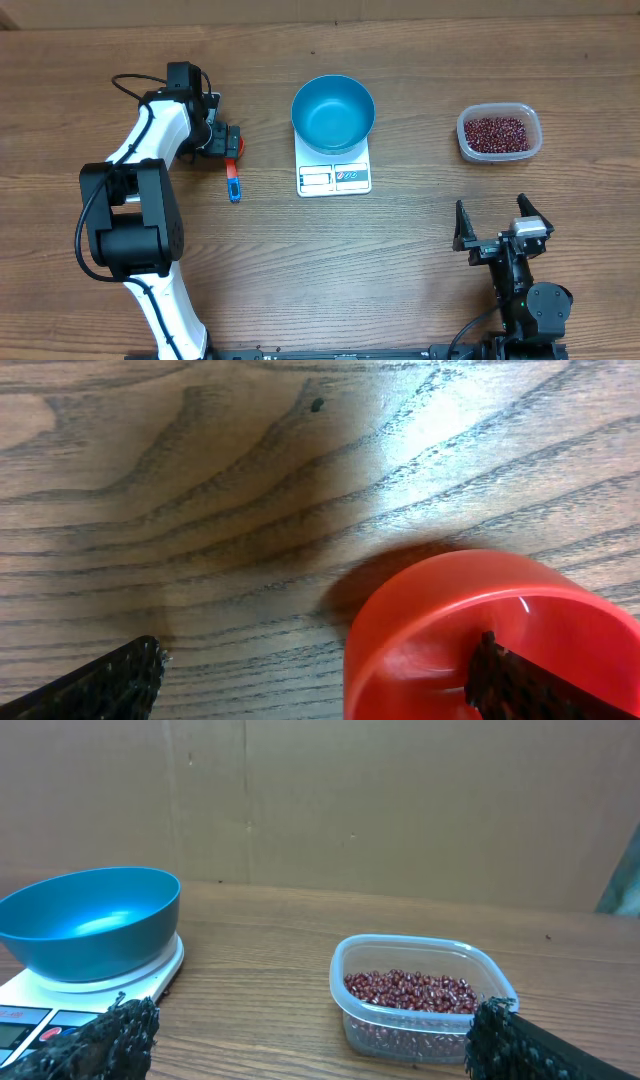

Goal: Scoop item into bowl and weigh 150g on scale
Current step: 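Lower the left gripper and grasp the red scoop's rim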

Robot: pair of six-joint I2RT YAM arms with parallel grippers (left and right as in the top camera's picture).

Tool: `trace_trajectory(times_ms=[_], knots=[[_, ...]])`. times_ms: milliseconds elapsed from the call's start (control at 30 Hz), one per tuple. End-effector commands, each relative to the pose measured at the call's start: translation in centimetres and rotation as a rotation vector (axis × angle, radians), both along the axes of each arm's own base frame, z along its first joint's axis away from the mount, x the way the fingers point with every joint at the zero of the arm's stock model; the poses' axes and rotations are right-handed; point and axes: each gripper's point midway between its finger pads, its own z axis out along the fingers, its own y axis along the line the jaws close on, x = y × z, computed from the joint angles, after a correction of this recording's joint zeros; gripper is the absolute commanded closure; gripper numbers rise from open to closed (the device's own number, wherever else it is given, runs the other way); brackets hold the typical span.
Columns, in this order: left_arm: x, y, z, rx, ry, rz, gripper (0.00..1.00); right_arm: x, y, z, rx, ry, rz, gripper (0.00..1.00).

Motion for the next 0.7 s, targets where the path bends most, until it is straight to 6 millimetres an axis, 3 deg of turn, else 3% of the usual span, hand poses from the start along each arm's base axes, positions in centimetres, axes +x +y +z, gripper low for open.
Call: trace_trajectory(times_ms=[0,467,667], knots=[[-0.35,0.38,-0.62,0.009,0.015,0.010,0.00,0.00,0.12,-0.21,-0.001,-0.003,0.004,0.00],[-0.25,0.33,-0.60,0.008,0.011,0.009,0.00,0.00,0.12,-0.21,-0.001,-0.003,0.004,0.00],[-0.25,0.33,-0.60,0.008,0.011,0.009,0.20,0.00,0.12,-0.21,-0.001,-0.003,0.004,0.00]])
